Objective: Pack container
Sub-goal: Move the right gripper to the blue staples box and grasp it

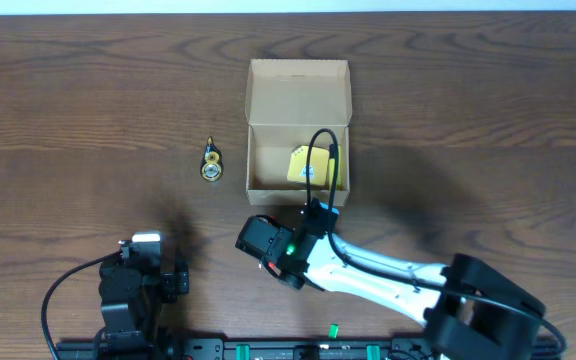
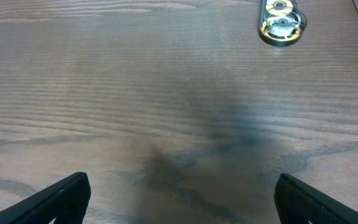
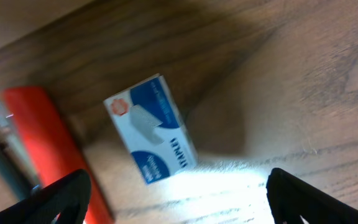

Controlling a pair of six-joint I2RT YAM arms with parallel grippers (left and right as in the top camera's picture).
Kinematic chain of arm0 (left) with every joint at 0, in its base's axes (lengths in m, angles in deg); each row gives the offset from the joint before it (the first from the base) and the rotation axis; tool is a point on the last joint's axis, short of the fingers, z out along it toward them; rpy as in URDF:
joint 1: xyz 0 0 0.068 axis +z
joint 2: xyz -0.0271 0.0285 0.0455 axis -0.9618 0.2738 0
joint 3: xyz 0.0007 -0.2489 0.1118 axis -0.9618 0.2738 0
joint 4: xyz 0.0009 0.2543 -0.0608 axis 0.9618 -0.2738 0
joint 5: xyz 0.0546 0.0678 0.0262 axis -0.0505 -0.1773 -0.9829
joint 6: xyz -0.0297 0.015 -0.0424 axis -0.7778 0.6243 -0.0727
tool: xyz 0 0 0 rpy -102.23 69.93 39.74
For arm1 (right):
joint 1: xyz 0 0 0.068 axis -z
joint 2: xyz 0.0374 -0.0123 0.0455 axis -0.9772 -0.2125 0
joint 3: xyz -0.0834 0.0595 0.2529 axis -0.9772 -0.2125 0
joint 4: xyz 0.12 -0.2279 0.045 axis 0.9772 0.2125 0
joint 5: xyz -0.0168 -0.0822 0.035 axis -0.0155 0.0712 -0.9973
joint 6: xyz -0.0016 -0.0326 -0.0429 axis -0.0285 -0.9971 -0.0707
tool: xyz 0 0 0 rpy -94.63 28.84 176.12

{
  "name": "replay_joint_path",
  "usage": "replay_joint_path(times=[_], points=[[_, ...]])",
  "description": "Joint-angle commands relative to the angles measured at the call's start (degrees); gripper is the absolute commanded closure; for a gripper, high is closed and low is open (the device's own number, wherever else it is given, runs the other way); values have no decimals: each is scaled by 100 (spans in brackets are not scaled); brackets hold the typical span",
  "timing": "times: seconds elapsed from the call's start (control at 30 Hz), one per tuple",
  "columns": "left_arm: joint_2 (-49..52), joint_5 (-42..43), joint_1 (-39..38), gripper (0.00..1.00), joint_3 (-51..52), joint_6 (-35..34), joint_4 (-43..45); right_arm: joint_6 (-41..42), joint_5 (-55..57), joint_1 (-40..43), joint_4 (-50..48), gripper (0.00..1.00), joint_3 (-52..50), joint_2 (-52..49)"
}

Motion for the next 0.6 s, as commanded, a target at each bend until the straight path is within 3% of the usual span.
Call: replay_joint_path(times=[0.0,0.23,0.47,0.57], points=[[-33,-83,-22,5,101,-44,-61,105,103,111,-35,13,-39,-149],[-33,-83,-22,5,98,-44,-61,105,98,219,-249,25,-39,-271],[-33,-83,-22,5,98,-44,-61,103,37,229,-273,27,-39,-393],[-33,-83,-22,5,101,-44,-61,103,37,229,-313,35,-39,-393]])
